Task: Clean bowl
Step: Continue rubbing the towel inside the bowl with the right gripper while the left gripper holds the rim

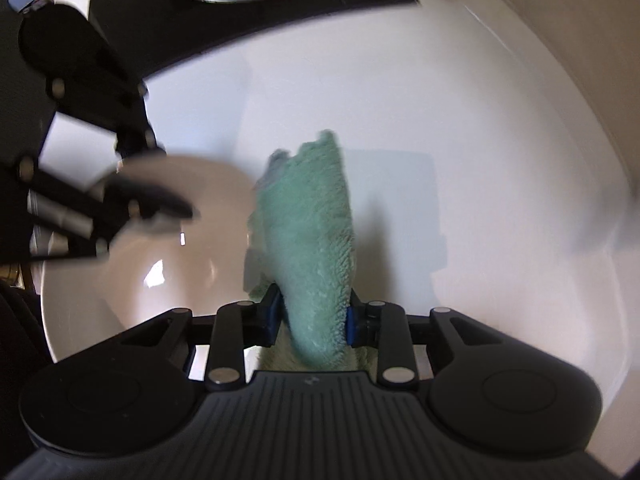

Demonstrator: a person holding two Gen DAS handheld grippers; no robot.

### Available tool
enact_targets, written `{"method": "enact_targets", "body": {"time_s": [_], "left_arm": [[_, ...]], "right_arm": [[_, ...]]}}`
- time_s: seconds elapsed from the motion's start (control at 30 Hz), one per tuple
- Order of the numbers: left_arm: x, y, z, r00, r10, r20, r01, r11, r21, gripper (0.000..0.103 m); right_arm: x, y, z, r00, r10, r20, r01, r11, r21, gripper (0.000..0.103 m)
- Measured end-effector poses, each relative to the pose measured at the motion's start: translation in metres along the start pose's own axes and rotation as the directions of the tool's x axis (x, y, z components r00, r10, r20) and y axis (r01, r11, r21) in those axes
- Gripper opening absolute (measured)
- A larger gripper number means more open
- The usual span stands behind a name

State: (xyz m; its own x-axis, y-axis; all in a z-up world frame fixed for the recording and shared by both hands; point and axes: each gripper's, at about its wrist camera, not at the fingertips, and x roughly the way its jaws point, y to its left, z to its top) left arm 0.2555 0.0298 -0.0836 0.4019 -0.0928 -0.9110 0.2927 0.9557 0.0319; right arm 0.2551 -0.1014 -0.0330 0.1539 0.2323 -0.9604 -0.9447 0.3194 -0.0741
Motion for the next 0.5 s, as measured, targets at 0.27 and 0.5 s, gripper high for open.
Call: {"method": "enact_targets", "body": {"time_s": [0.27,0.5], "left_arm": [[-0.003,0.018,-0.009,1.000,0.002,0.005,-0.001,0.967,-0.255,0.016],[-0.009,0.025,-0.006,0.999,-0.008,0.037,0.017,0.967,-0.254,0.015]], "right_arm": [[0.002,-0.003,-0.013,0.998,0.002,0.062,-0.014,0.982,0.187,0.025],[-0.016,0.010,-0.058,0.996,-0.074,0.049,0.054,0.944,0.326,0.024]]}}
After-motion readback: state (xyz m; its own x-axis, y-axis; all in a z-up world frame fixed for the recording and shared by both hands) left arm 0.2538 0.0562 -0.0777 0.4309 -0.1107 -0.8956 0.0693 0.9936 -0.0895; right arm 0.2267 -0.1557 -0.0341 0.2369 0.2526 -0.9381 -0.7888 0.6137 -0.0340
